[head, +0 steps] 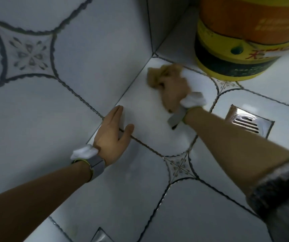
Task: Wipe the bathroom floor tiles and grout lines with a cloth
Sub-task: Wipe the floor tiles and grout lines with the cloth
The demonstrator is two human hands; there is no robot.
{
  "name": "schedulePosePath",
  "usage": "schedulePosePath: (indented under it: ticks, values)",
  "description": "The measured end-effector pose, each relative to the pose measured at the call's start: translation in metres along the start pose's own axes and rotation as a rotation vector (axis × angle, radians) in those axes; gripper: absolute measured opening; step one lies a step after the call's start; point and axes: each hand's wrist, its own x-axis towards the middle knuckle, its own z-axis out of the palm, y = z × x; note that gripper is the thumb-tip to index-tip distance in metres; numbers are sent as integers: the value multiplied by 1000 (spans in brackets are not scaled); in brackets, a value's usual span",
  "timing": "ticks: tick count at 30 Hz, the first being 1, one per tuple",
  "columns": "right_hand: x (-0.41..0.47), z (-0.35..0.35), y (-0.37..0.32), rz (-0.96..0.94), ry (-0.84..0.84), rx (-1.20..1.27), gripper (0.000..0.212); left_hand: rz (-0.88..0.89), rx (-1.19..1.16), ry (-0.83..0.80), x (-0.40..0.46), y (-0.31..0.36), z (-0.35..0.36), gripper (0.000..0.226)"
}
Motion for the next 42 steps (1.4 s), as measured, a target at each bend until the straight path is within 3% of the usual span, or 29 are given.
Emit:
schedulePosePath:
  ticks: [5, 7, 8, 10, 13, 15, 18, 21, 23, 25, 26, 30, 33, 36, 39, 42]
  values:
    - [-81, 8, -72, -498, -373, 199, 28, 90, -39, 53, 10, 5, -7, 67]
    - [-92, -1, -55, -671, -392, 167, 17, 100, -40, 50, 9, 7, -5, 70]
    - [-79, -2, -42, -666, -417, 145, 15, 96, -21, 50, 8, 4, -8, 71]
    - [-44, -2, -5, -488, -238, 37, 21, 88, -18, 20, 3, 6, -4, 71]
    - [16, -15, 47, 79, -26, -80, 27, 71, -2, -13, -1, 7, 0, 69]
    - [23, -23, 55, 211, 5, -100, 28, 93, -7, -22, -1, 13, 1, 66]
    - [-27, -30, 26, 99, -168, -102, 27, 98, -30, 5, 8, 25, 0, 65]
    - [-135, -46, -6, 24, -195, -6, 11, 153, -31, -8, 19, 52, 7, 67]
    - [-198, -59, -12, -164, -235, 31, 6, 203, -30, -54, 21, 68, 13, 67]
    - [-239, -73, 8, -236, -326, 56, 6, 290, -27, -119, 18, 89, 26, 65]
    - [-247, -79, 27, -204, -283, 65, 6, 338, -16, -159, 14, 99, 33, 65]
    - [-243, -123, 142, 162, -11, -81, 15, 471, 66, -314, 4, 140, 63, 70]
    - [-248, -165, 231, 576, 210, -198, 21, 514, 142, -399, 4, 172, 83, 82]
    - [-265, -177, 245, 912, 338, -203, 24, 621, 164, -417, 5, 204, 105, 89]
    - [-292, -154, 190, 781, 282, -169, 15, 753, 147, -422, 3, 238, 130, 76]
    - [-337, -131, 115, 431, 55, -68, 8, 811, 78, -365, -1, 266, 148, 59]
